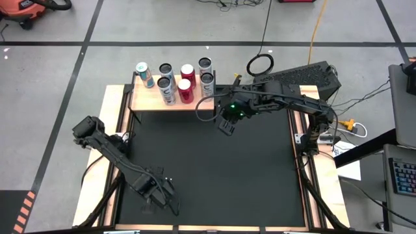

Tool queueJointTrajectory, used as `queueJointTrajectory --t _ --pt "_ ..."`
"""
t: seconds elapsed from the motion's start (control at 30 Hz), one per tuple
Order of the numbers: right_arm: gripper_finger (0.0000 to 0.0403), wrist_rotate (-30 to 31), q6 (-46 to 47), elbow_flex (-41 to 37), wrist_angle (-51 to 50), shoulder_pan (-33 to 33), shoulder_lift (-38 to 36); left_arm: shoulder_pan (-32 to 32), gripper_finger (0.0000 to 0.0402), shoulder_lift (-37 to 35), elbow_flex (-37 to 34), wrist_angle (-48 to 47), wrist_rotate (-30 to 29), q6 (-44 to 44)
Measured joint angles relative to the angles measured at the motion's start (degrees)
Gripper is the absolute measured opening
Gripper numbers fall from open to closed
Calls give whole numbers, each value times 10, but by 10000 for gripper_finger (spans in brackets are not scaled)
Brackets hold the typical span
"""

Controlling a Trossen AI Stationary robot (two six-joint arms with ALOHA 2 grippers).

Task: Place canned beverage on shelf
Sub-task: Put the blue soda can on the shelf aligned with the other blue soda can

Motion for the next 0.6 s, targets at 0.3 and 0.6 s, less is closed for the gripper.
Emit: queueJointTrajectory --t 0.3,0.6 --pt "68 -2 0 0 -17 0 0 4 223 -46 -1 -74 -41 34" --pt "68 -1 0 0 -21 7 0 47 221 -163 -1 -178 -76 34"
